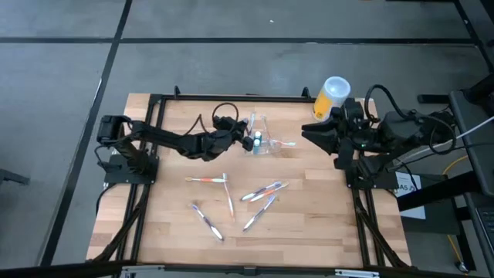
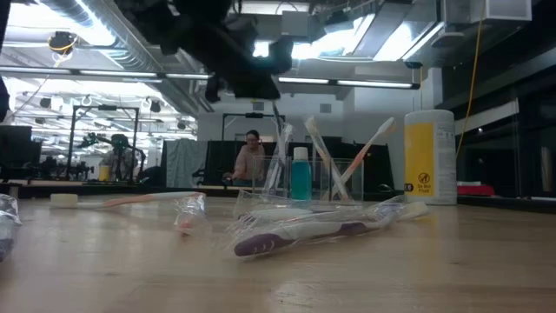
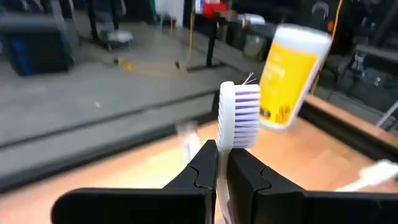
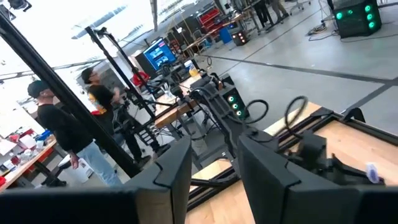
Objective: Pick & Place toothbrushing station
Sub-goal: Put the purple toothbrush into the left section of the transparent organizer
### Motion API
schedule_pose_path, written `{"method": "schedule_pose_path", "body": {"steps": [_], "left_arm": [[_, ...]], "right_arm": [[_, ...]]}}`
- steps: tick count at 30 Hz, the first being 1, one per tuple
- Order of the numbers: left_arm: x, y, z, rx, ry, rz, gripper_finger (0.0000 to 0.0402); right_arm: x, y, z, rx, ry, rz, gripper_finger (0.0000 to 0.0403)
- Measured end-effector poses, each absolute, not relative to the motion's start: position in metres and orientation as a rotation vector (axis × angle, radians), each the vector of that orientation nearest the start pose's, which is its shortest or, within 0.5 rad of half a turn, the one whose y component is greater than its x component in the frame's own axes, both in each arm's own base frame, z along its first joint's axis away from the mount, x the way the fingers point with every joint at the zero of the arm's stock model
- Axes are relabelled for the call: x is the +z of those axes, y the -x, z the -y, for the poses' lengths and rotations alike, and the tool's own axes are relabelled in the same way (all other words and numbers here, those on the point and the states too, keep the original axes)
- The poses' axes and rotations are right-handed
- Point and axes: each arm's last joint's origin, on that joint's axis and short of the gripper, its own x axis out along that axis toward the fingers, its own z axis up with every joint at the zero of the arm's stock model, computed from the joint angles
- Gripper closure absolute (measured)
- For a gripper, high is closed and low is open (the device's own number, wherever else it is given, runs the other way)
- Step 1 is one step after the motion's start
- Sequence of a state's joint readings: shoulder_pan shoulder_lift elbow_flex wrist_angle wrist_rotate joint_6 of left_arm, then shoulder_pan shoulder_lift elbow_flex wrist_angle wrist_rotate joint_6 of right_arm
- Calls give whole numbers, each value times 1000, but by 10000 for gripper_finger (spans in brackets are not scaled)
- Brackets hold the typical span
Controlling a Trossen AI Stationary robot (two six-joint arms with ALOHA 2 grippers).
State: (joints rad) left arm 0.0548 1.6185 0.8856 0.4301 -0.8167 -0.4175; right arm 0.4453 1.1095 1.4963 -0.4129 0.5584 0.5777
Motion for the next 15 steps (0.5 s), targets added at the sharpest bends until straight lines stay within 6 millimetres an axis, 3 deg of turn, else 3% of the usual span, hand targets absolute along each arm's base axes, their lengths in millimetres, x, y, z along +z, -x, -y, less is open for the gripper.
{"method": "schedule_pose_path", "body": {"steps": [7,15], "left_arm": [[206,-340,-44,917,299,-155,391],[201,-337,-56,948,322,-192,391]], "right_arm": [[486,-182,-79,-128,-569,16,273],[486,-180,-83,-127,-573,22,273]]}}
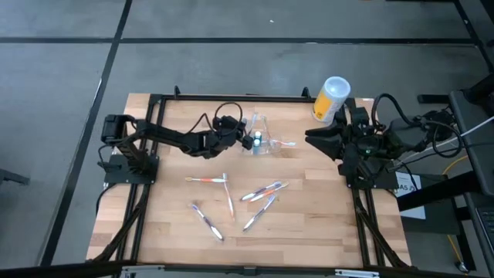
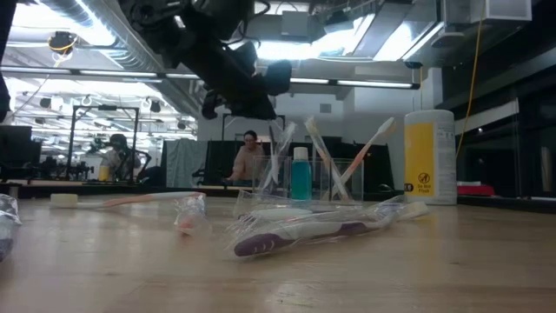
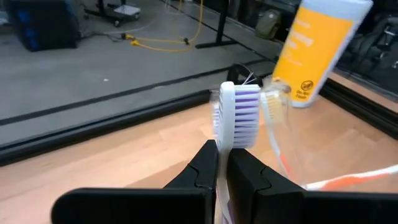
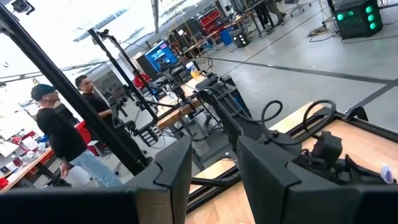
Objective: Pick & Place toothbrushing station
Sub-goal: Put the purple toothbrush into the left section of the transparent organizer, then put the orange toothbrush into the right section of the transparent organizer
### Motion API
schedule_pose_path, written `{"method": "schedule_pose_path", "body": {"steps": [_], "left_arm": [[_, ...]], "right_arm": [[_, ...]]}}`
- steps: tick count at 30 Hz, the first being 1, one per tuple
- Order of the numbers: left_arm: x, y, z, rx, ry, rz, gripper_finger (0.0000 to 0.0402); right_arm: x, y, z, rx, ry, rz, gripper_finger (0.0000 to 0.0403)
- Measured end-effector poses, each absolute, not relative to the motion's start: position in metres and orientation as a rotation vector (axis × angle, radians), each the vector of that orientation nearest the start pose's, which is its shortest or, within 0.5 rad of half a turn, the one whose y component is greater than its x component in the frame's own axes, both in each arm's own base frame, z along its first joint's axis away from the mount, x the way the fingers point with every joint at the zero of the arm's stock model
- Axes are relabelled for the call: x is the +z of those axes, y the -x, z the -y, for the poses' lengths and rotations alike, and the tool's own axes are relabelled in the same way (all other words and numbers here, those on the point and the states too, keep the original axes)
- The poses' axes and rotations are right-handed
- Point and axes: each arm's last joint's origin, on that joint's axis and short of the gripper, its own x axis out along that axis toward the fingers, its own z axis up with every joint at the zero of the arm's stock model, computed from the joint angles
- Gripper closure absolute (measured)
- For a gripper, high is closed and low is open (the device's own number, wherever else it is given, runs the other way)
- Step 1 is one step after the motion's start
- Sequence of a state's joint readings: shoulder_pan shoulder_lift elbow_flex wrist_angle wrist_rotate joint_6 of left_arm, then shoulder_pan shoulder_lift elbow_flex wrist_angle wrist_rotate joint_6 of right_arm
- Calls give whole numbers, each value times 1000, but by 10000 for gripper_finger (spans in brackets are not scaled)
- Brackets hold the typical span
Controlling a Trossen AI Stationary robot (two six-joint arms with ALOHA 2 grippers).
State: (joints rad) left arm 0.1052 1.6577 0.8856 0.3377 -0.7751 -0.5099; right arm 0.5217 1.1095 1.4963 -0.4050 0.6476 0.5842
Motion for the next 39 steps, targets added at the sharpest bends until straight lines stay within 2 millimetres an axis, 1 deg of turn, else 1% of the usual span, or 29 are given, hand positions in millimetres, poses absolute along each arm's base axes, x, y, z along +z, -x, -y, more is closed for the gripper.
{"method": "schedule_pose_path", "body": {"steps": [3,5,10,14,16,19,22,24,25,27,28,30,33,36,38,39], "left_arm": [[200,-335,-63,960,345,-193,388],[200,-334,-66,967,341,-199,372],[200,-335,-72,895,391,-206,300],[201,-335,-72,902,400,-196,244],[204,-334,-72,912,400,-182,222],[214,-330,-72,948,382,-146,197],[236,-319,-72,998,340,-88,188],[252,-307,-70,1016,328,-95,187],[258,-298,-70,1021,347,-114,189],[262,-277,-67,1034,427,-231,195],[260,-265,-65,1043,492,-299,200],[250,-243,-54,1050,646,-480,210],[229,-222,-25,1018,755,-757,226],[214,-215,4,944,870,-869,231],[205,-214,23,920,993,-898,229],[201,-214,32,920,1062,-882,226]], "right_arm": [[486,-180,-83,-127,-580,22,273],[486,-180,-83,-126,-581,23,273],[487,-179,-86,-108,-585,24,273],[487,-178,-88,-98,-585,21,273],[487,-177,-89,-93,-585,20,273],[487,-176,-91,-97,-584,21,273],[487,-175,-93,-86,-581,18,273],[487,-173,-96,-79,-580,15,273],[487,-172,-97,-74,-581,14,273],[487,-170,-101,-72,-582,12,273],[487,-168,-103,-72,-583,12,273],[486,-165,-108,-78,-583,9,273],[485,-161,-115,-103,-584,12,273],[484,-158,-121,-118,-578,14,273],[484,-157,-123,-131,-576,17,273],[483,-158,-125,-135,-576,16,273]]}}
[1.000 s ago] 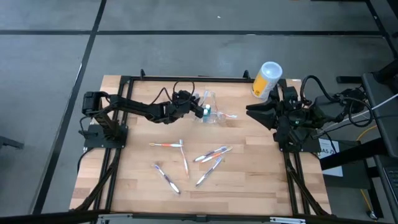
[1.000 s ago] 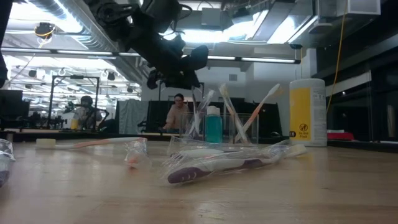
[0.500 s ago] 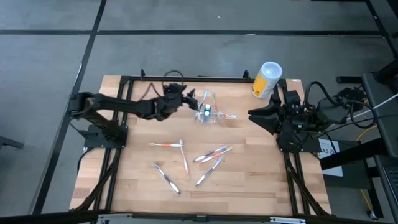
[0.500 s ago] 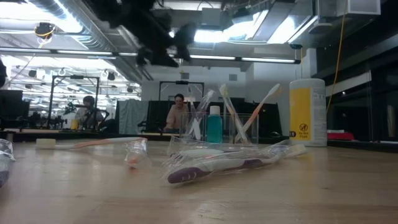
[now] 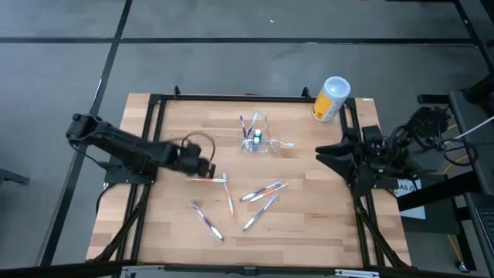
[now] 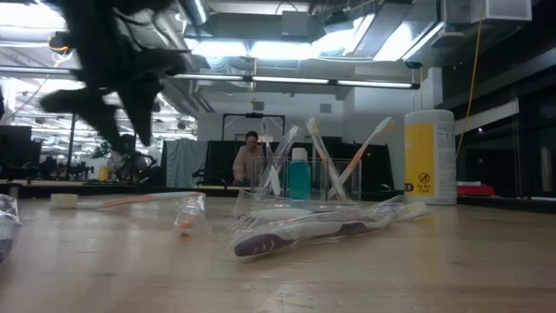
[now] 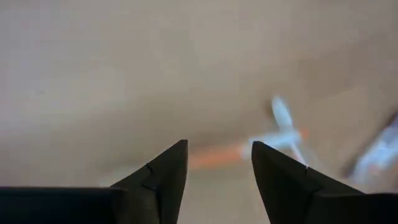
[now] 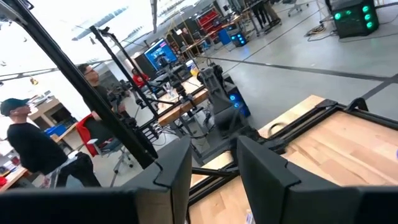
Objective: Pick & Place toothbrushing station
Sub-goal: Put the orange toothbrush into the right section of the transparent organizer
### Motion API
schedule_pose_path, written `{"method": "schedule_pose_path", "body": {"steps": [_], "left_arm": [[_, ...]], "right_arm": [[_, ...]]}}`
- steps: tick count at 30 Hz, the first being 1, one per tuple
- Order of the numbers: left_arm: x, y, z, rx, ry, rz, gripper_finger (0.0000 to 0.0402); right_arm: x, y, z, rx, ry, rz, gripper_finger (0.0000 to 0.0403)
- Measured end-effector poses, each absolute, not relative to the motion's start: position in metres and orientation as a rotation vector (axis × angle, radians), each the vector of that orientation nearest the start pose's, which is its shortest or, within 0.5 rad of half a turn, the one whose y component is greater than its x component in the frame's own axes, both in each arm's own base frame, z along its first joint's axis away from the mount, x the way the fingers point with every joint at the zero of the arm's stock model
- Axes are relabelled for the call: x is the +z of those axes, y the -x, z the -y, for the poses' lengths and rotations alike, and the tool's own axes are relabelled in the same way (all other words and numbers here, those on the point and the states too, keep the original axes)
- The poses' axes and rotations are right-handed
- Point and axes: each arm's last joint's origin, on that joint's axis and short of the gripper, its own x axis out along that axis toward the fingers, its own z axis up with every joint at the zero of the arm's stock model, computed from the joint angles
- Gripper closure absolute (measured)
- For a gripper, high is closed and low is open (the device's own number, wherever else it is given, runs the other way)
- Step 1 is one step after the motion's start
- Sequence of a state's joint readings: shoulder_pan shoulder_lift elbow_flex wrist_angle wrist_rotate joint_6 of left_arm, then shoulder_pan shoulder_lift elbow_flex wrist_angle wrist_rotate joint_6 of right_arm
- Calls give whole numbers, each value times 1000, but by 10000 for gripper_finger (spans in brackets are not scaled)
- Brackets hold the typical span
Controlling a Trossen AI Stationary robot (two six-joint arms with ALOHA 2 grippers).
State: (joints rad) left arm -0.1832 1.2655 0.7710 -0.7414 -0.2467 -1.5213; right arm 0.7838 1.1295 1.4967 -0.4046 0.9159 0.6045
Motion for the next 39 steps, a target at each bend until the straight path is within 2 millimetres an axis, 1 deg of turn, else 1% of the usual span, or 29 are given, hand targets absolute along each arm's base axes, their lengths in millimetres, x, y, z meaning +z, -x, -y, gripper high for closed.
{"method": "schedule_pose_path", "body": {"steps": [2,5,6,8,11,14,17,20,22,23,25,28,30,34,36,37,39], "left_arm": [[197,-211,50,954,1191,-801,217],[200,-205,70,1040,1366,-552,205],[201,-204,75,1035,1397,-488,203],[203,-208,82,974,1462,-466,200],[208,-221,88,877,1549,-379,201],[201,-225,85,920,1533,-386,209],[189,-230,80,985,1524,-440,220],[180,-233,79,1014,1501,-496,227],[177,-232,78,999,1375,-540,230],[177,-232,78,967,1262,-568,230],[181,-232,77,848,989,-647,230],[198,-234,76,627,576,-786,228],[202,-233,74,510,392,-906,226],[197,-229,69,299,200,-1121,224],[191,-225,65,234,89,-1223,224],[189,-224,62,219,40,-1260,224],[187,-227,56,182,-12,-1278,224]], "right_arm": [[482,-158,-128,-142,-575,17,273],[482,-159,-132,-149,-574,27,273],[483,-159,-133,-147,-577,30,273],[482,-160,-135,-147,-575,31,273],[482,-161,-137,-150,-564,35,273],[482,-162,-137,-162,-551,37,273],[481,-162,-137,-170,-550,39,273],[482,-162,-137,-169,-551,42,273],[482,-162,-137,-169,-552,42,273],[482,-162,-137,-169,-552,42,273],[482,-162,-137,-169,-554,42,273],[482,-162,-137,-164,-567,42,273],[483,-161,-136,-156,-583,43,273],[483,-160,-136,-138,-611,42,273],[483,-160,-136,-138,-614,42,273],[483,-160,-136,-138,-615,43,273],[483,-160,-136,-139,-616,43,273]]}}
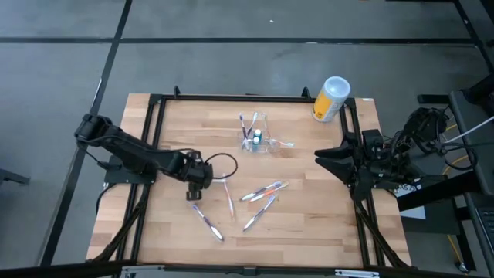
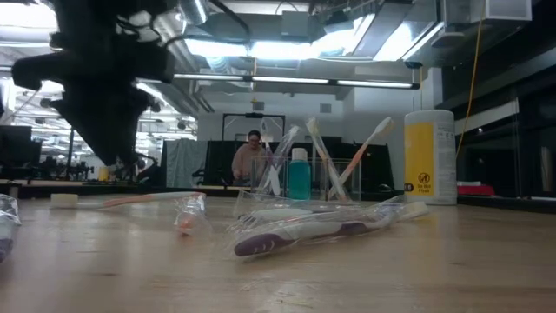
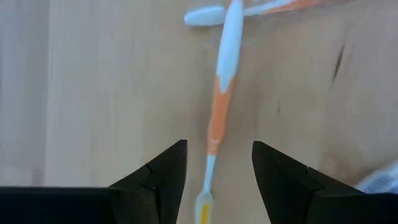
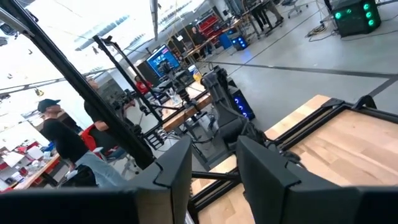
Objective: Pick & Place toothbrushing station
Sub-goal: Put the orange toothbrush into the right section of the transparent organizer
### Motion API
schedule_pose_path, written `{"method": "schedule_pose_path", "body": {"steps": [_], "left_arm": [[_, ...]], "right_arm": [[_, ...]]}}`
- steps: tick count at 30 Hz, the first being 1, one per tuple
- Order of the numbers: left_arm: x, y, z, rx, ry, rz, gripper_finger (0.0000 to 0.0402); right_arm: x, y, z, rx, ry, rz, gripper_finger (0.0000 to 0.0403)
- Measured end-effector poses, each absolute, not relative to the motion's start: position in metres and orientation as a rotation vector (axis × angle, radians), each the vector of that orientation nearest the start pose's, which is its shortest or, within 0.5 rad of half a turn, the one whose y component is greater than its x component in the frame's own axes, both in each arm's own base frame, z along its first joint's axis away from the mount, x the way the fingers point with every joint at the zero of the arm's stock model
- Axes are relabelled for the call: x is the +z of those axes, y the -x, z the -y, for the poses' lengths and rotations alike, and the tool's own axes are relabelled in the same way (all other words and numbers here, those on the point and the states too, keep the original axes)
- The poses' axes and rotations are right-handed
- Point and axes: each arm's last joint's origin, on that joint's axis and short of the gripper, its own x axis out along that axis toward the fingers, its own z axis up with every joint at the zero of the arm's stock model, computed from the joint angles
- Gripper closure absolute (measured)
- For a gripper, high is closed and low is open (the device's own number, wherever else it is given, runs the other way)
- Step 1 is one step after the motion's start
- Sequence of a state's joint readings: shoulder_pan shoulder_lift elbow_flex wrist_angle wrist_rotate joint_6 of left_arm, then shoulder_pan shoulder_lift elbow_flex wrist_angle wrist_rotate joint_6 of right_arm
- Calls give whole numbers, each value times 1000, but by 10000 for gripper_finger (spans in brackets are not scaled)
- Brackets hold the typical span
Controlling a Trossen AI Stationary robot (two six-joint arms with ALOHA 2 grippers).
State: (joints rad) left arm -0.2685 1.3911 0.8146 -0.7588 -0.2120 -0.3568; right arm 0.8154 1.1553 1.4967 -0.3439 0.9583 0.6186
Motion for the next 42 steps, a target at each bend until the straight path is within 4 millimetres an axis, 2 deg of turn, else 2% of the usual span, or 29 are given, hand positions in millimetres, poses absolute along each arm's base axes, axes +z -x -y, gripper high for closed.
{"method": "schedule_pose_path", "body": {"steps": [4,9,16,23,36,42], "left_arm": [[183,-234,48,64,-52,-1291,224],[172,-243,41,16,-56,-1316,224],[152,-258,41,7,-38,-1325,228],[149,-272,39,107,42,-1212,258],[137,-277,39,145,136,-1222,304],[138,-278,37,221,227,-1202,354]], "right_arm": [[483,-160,-135,-162,-617,50,273],[483,-160,-134,-191,-614,59,273],[483,-160,-134,-193,-617,60,273],[484,-160,-133,-217,-619,70,273],[484,-160,-134,-206,-621,67,273],[484,-160,-134,-199,-623,67,273]]}}
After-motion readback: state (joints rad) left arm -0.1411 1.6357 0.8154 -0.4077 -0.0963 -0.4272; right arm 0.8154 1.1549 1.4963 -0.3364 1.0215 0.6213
